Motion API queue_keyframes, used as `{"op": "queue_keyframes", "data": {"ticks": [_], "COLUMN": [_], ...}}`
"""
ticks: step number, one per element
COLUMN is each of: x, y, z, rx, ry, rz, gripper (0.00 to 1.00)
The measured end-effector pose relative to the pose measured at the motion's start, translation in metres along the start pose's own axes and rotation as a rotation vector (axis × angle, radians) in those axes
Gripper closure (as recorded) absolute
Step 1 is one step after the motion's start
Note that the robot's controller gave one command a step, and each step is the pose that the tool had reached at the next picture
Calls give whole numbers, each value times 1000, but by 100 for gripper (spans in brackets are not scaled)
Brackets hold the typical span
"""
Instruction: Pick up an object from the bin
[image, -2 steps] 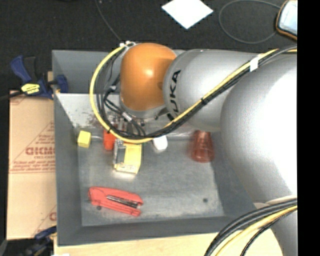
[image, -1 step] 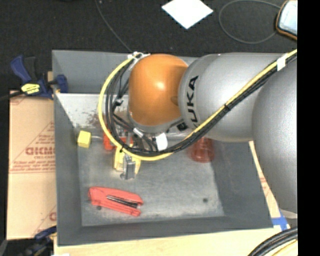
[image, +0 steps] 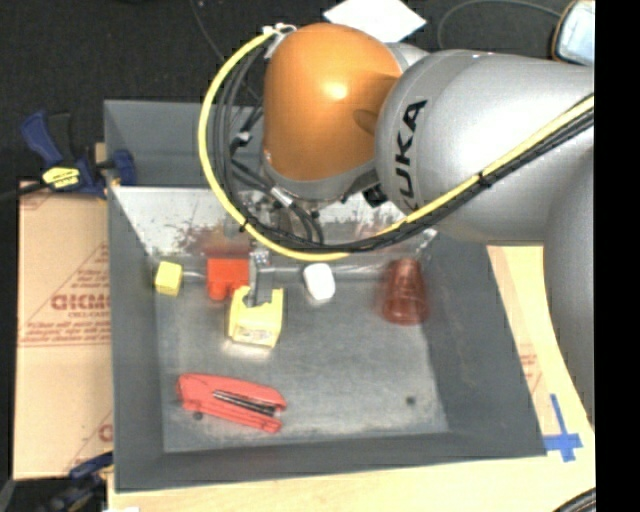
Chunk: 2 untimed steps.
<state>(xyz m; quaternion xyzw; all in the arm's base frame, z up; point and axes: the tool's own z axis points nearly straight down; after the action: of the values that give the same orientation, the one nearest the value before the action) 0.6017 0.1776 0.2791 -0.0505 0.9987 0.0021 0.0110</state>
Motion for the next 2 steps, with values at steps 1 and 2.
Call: {"op": "queue_keyframes", "data": {"ticks": [1,2], "x": [0,-5], "y": [-71,15], "z": [84,67], "rx": [1,-5], "ry": [11,-9], "rz": [-166,-97], "gripper": [0,0]}}
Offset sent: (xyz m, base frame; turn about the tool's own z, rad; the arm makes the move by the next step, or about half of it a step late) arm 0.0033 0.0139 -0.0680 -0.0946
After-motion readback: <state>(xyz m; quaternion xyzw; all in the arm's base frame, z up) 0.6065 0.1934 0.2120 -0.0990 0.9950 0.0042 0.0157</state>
